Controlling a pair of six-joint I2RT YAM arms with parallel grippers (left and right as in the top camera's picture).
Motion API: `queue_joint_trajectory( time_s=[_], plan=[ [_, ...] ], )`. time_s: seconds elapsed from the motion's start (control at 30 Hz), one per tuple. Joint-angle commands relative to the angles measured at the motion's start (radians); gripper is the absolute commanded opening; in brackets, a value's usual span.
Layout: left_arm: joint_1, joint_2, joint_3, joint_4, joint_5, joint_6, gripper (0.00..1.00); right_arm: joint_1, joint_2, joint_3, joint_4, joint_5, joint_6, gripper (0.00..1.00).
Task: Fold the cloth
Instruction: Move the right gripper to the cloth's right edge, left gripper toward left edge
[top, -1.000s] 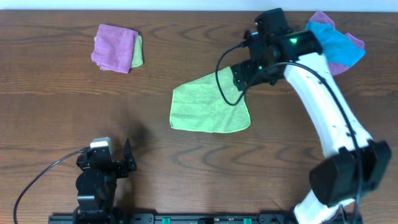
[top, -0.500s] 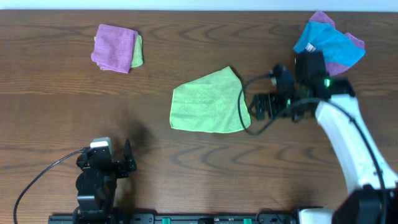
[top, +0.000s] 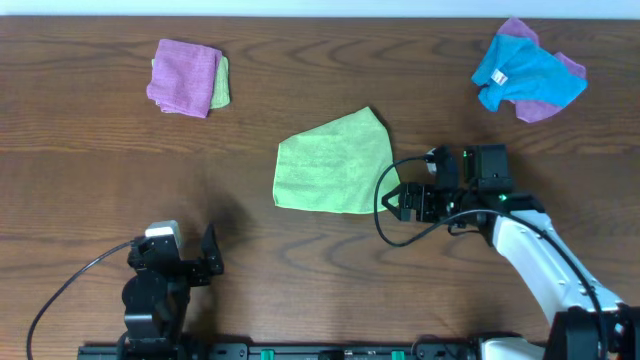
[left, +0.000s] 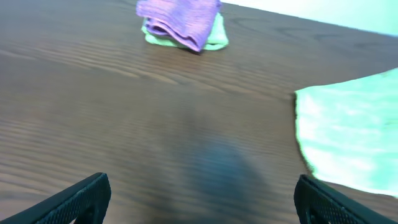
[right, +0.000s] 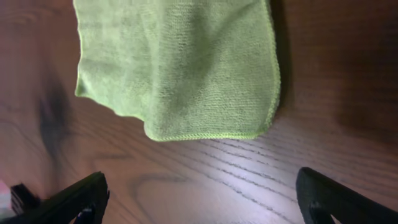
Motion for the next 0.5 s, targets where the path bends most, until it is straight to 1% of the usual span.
queue_joint_trajectory(
  time_s=[0.0,0.1,0.23,0.47],
  plan=[
    [0.001,-0.006,-0.017,-0.001,0.092,-0.105,0.95,-0.003,-0.007,-0.035,0.051,-0.002,0.097,0.93],
    [0.001,-0.006,-0.017,-0.002,0.102,-0.148,0.95,-0.003,0.004,-0.060,0.098,0.005,0.127,0.89],
    [0.001,-0.006,-0.017,-0.001,0.101,-0.150,0.95,-0.003,0.042,-0.070,0.137,0.028,0.145,0.85],
    [0.001,-0.006,-0.017,0.002,0.095,-0.154,0.96,-0.003,0.128,-0.070,0.201,0.031,0.190,0.83]
  ],
)
